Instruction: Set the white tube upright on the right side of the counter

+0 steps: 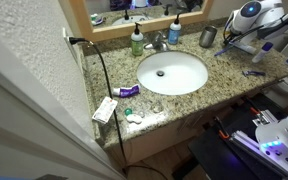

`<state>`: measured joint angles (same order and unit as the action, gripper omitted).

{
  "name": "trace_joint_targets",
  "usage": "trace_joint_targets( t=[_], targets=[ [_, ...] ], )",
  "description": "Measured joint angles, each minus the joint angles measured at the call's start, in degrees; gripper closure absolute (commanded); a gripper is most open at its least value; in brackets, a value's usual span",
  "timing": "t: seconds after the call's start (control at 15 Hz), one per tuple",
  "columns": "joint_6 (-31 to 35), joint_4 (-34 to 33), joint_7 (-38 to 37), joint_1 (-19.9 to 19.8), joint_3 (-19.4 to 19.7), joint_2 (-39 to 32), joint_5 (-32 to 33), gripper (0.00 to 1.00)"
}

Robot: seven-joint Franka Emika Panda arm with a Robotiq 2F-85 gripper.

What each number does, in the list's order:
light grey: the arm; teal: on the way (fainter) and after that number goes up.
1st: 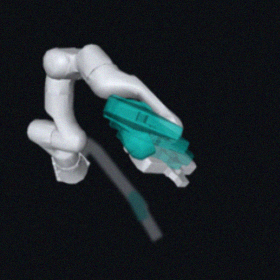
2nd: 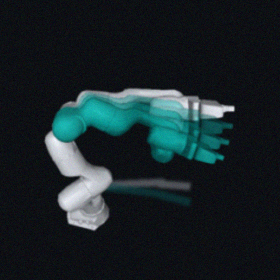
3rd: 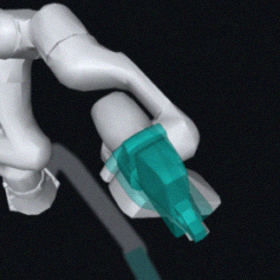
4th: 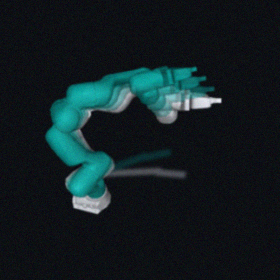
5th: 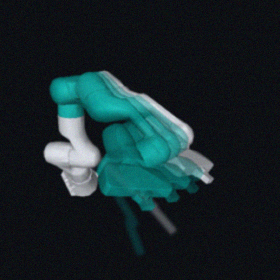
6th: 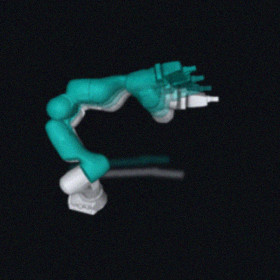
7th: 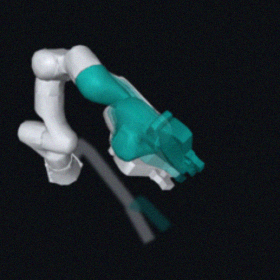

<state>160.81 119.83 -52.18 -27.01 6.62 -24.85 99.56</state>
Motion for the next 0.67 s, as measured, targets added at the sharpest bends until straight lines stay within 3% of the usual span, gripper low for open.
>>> trace_joint_targets(
  t=[0.67],
  targets=[
    [0.0, 0.5, 0.1, -0.2, 0.4, -0.6, 0.2, 0.99]
  ],
)
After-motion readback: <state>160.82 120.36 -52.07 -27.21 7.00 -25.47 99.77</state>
